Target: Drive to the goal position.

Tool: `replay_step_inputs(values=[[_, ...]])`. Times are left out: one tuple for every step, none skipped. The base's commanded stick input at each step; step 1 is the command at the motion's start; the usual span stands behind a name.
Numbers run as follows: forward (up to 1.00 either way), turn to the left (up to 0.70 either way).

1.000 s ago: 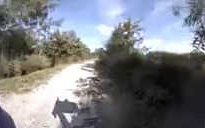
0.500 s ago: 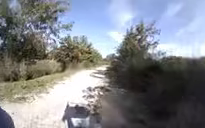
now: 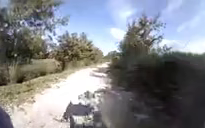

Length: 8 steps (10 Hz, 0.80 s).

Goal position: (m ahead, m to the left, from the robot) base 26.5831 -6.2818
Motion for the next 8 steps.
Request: replay_step_inputs(values=[[1.00,0.00],[1.00,0.00],[1.00,0.05],[1.00,0.27],[1.00,0.27],[1.00,0.27],[1.00,0.27],[1.00,0.27]])
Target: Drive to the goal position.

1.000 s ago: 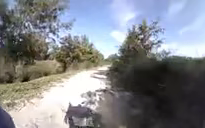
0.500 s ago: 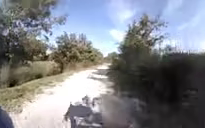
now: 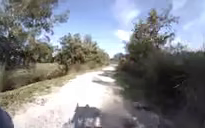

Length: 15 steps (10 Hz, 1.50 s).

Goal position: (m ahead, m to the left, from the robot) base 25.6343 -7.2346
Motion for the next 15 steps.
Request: replay_step_inputs(values=[[1.00,0.18],[1.00,0.01],[1.00,0.00],[1.00,0.00],[1.00,0.00],[1.00,0.00],[1.00,0.00],[1.00,0.00],[1.00,0.00],[1.00,0.00],[1.00,0.00],[1.00,0.00],[1.00,0.00],[1.00,-0.02],[1.00,-0.22]])
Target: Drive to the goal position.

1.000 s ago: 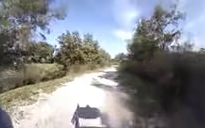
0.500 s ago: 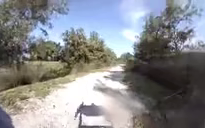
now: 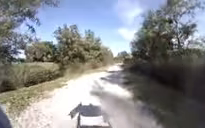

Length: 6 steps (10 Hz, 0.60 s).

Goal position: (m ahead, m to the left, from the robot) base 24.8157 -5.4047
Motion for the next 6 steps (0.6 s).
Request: replay_step_inputs(values=[[1.00,-0.05],[1.00,0.00],[1.00,0.00],[1.00,0.00],[1.00,0.00],[1.00,0.00]])
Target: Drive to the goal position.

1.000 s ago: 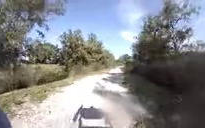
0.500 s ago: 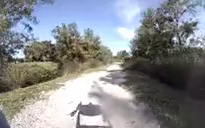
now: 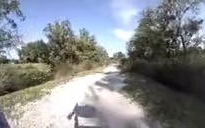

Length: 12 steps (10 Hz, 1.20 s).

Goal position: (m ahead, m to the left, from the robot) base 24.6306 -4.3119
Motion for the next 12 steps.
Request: replay_step_inputs(values=[[1.00,0.00],[1.00,0.00],[1.00,-0.09],[1.00,-0.25],[1.00,-0.09],[1.00,0.00],[1.00,0.00],[1.00,0.00],[1.00,0.00],[1.00,0.00],[1.00,0.00],[1.00,0.00]])
